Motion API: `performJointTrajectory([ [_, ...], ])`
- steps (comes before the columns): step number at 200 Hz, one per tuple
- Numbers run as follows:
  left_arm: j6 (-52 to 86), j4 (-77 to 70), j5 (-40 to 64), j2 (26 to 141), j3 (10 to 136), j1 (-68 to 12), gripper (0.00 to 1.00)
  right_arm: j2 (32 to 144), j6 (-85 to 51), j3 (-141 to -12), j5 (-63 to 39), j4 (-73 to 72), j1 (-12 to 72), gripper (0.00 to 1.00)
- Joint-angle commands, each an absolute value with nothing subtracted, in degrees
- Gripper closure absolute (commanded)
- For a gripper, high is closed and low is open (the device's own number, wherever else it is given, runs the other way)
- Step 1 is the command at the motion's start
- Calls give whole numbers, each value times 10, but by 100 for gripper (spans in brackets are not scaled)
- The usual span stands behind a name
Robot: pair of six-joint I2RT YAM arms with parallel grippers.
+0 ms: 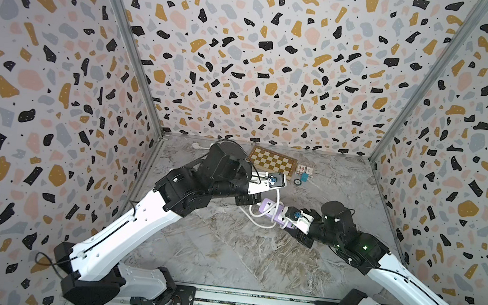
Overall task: Wrap the cord around the power strip
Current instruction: Wrap the power cord around the power strip.
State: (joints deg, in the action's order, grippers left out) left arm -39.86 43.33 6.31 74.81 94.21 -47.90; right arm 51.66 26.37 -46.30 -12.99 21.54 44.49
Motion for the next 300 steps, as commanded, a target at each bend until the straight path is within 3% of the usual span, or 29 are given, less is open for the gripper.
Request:
performJointTrajectory([
  [1, -445, 387, -15, 782, 988, -475, 100, 477, 302, -444, -205, 241, 469, 100],
  [30, -442, 382, 9, 832, 997, -466, 100, 460, 295, -435, -260, 197, 513, 100],
  [57, -409, 366, 128, 864, 993, -444, 100, 470, 305, -452, -245, 179, 557, 100],
  [115, -353, 349, 307, 876, 889, -394, 100, 367, 303, -437, -210, 68, 546, 100],
  [154, -261, 207, 405, 848, 761, -384, 100, 371, 305, -460, -250, 70, 495, 100],
  [187, -180, 109, 440, 850, 688, -384, 88, 381, 278, -456, -313, 35, 440, 100],
  [229, -62, -88, 449, 842, 581, -385, 72, 422, 276, -478, -318, 62, 420, 100],
  [277, -33, -181, 410, 850, 518, -385, 70, 432, 251, -483, -322, 45, 397, 100],
  [300, -12, -226, 395, 858, 483, -384, 74, 431, 222, -490, -323, 29, 368, 100],
])
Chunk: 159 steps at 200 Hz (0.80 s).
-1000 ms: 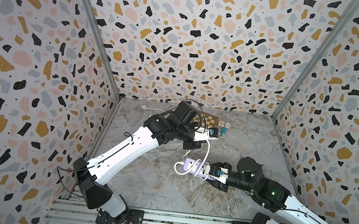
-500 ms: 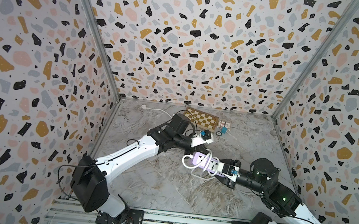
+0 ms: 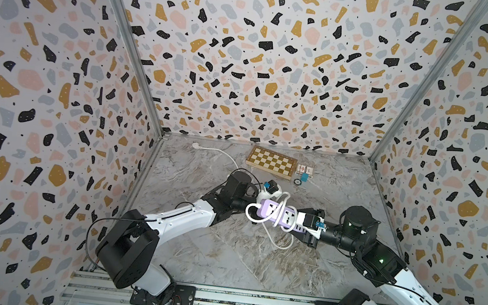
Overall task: Wrap the cord around the power strip
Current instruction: Wrap the power cord around the power strip.
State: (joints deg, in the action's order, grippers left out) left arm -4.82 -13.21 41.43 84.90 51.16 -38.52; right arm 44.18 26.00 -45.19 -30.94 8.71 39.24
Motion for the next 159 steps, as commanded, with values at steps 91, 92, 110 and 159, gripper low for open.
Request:
performJointTrajectory([
  [91, -19, -229, 364, 816, 444, -426, 100, 481, 74, -527, -201, 35, 248, 100],
  [92, -21, -225, 363, 814, 445, -426, 100, 482, 71, -527, -199, 35, 246, 100],
  [110, -74, -133, 330, 775, 466, -446, 100, 497, 45, -525, -187, 54, 196, 100],
  [159, -262, 167, 195, 668, 612, -469, 100, 521, 110, -496, -182, 125, 167, 100],
])
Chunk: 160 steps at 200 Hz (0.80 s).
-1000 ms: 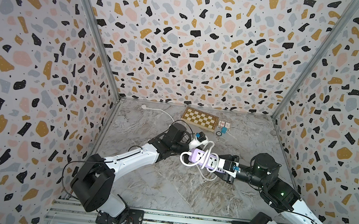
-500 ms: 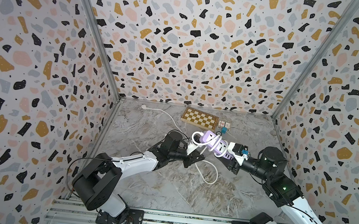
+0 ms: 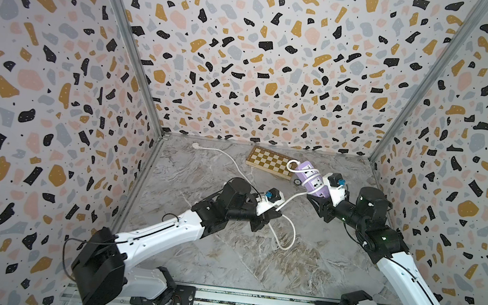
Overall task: Wrap the cord around the power strip
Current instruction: Wrap the power cord around the power strip.
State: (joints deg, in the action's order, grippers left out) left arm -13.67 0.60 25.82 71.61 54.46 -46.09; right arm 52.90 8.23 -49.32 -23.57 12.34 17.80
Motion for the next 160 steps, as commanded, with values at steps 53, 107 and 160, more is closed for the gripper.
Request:
performJointTrajectory([
  [53, -391, 321, 159, 710, 783, -519, 100, 578, 180, -494, -149, 193, 281, 100],
  [107, -484, 407, 14, 771, 915, -525, 99, 577, 224, -489, -207, 234, 322, 100],
  [160, -526, 523, -137, 822, 996, -525, 97, 563, 244, -482, -262, 252, 337, 100],
])
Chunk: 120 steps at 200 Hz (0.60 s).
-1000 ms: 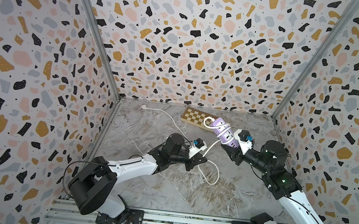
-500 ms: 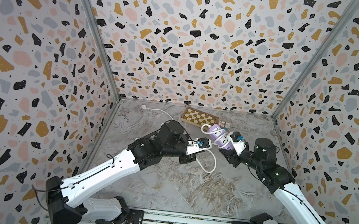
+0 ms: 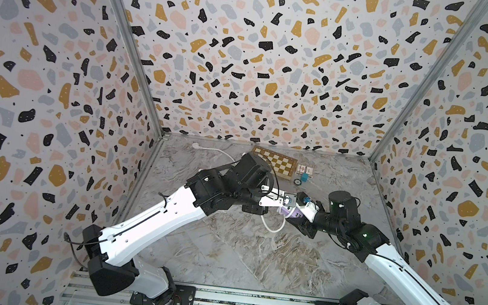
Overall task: Wrap the cord around the power strip
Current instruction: Wrap the power cord around the power strip.
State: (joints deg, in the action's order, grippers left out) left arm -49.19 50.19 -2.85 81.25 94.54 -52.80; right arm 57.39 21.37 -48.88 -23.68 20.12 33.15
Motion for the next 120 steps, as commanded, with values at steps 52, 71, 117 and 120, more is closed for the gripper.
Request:
performJointTrajectory([
  [52, -536, 488, -142, 816, 1000, -525, 94, 566, 290, -485, -321, 265, 394, 100],
  [71, -553, 470, -131, 818, 997, -524, 92, 568, 301, -482, -327, 263, 434, 100],
  [117, -518, 483, 35, 844, 1018, -488, 87, 539, 299, -470, -377, 203, 484, 100],
  [120, -512, 484, 56, 845, 1017, -482, 86, 535, 298, -468, -381, 198, 485, 100],
])
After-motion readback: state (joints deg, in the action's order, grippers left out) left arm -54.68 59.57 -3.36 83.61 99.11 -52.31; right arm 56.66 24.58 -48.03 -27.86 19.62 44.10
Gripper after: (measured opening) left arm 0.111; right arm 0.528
